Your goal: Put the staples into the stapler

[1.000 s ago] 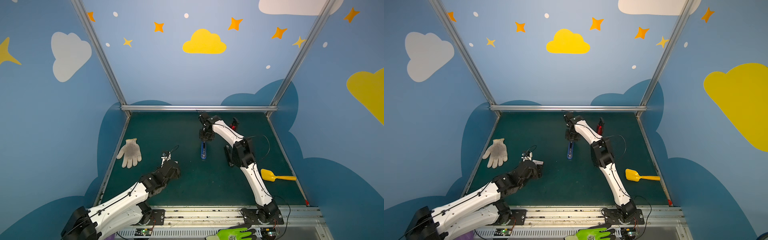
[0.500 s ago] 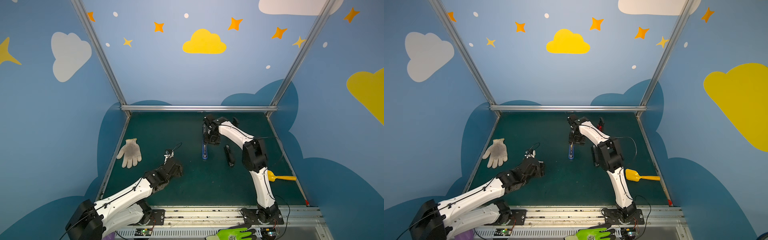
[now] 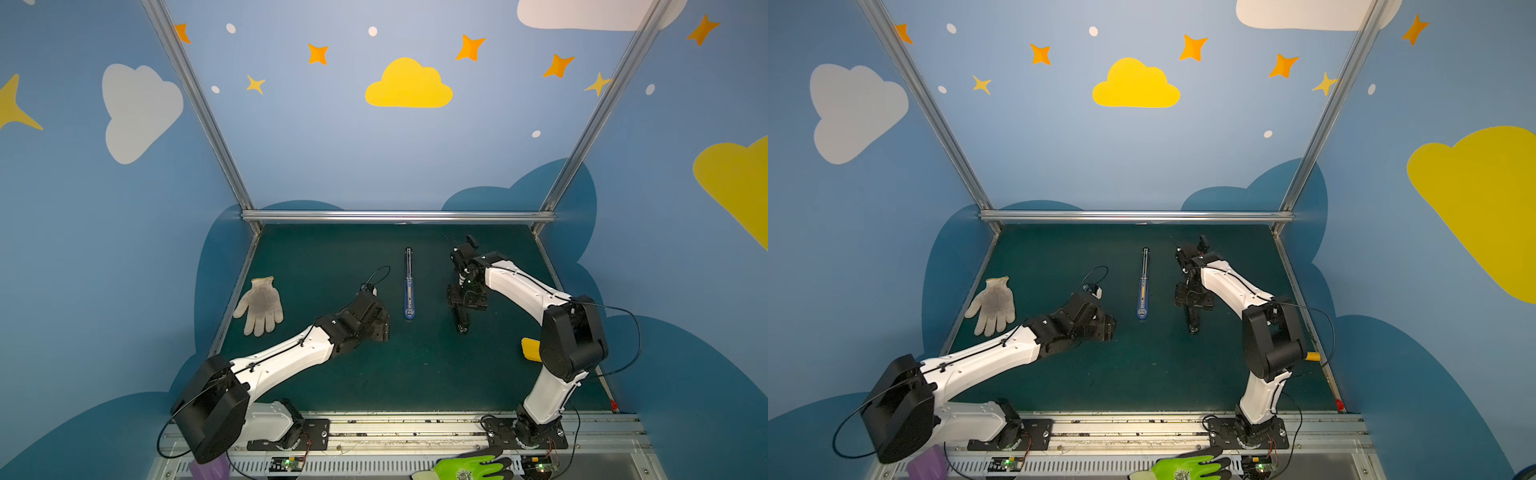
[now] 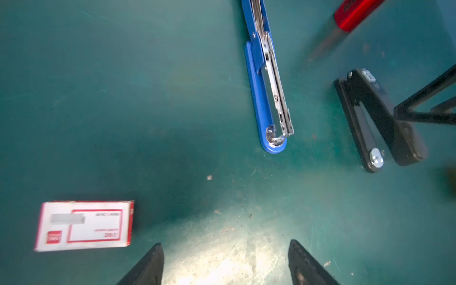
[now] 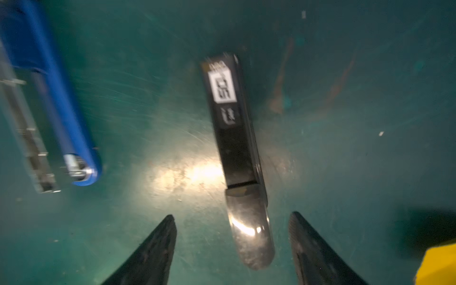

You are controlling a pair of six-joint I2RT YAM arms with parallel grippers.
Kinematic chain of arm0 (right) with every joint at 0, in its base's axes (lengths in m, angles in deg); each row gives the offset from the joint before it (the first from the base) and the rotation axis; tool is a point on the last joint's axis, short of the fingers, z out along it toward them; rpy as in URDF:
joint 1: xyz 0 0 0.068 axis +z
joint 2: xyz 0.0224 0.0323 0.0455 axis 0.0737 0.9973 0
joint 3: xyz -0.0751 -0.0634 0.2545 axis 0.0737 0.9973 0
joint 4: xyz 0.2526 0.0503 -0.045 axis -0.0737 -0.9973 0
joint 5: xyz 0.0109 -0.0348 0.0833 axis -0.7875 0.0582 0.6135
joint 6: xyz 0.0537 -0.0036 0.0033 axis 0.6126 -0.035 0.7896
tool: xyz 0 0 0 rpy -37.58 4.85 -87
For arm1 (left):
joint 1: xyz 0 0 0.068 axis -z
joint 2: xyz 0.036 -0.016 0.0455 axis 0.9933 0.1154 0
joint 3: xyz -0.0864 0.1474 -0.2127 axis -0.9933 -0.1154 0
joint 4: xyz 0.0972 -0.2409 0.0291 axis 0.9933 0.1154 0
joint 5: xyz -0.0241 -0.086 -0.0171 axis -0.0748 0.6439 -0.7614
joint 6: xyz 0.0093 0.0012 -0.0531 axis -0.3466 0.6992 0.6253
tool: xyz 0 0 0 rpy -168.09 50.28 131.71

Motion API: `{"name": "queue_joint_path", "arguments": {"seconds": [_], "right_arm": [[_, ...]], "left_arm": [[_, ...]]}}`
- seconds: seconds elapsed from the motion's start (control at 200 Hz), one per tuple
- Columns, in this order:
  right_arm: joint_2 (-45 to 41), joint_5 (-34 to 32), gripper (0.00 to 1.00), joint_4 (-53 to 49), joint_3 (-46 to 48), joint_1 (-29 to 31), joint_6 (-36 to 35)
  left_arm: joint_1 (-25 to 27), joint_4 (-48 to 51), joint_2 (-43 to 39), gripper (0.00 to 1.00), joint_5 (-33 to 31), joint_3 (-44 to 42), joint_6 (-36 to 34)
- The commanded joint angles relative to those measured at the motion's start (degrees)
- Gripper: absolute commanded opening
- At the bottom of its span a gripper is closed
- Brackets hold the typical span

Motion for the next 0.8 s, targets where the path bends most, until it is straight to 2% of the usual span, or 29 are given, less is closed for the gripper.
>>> {"name": "queue_joint_path", "arguments": {"seconds": [0.0,0.075,0.25,0.426,0.516,0.606,0.711,0.796], "right_arm": [[-0.5,1.3,0.67,2.4,0.8,0.3,-1.1],[1.3,1.2,0.63,2.8,0.4,0.3,-1.4],[3.8,2.3,0.44,3.4,-0.5,1.3,-2.9],[5.6,1.2,0.34,2.2,-1.6,4.1,-4.1],[5.6,2.6,0.38,1.6,-2.0,4.8,-3.3],[4.8,3.9,0.5,0.7,-2.3,5.2,-2.3],[3.7,4.2,0.51,0.1,-2.5,5.8,-1.7],[4.2,3.8,0.47,-0.7,-2.9,6.5,-1.9]], "left_arm": [[-0.1,0.1,1.7,0.78,2.1,2.1,-1.5],[-0.1,0.4,2.6,0.78,2.5,2.7,-1.5],[-0.1,0.9,2.3,0.78,2.5,2.3,-1.1],[-0.1,0.6,2.2,0.78,2.2,1.5,-0.9],[-0.1,0.5,2.5,0.78,2.4,1.7,-0.9],[-0.2,0.4,2.7,0.78,2.7,1.9,-1.0],[-0.1,0.4,2.8,0.78,2.9,1.8,-0.9],[-0.1,0.3,2.8,0.78,3.0,1.6,-0.9]]}}
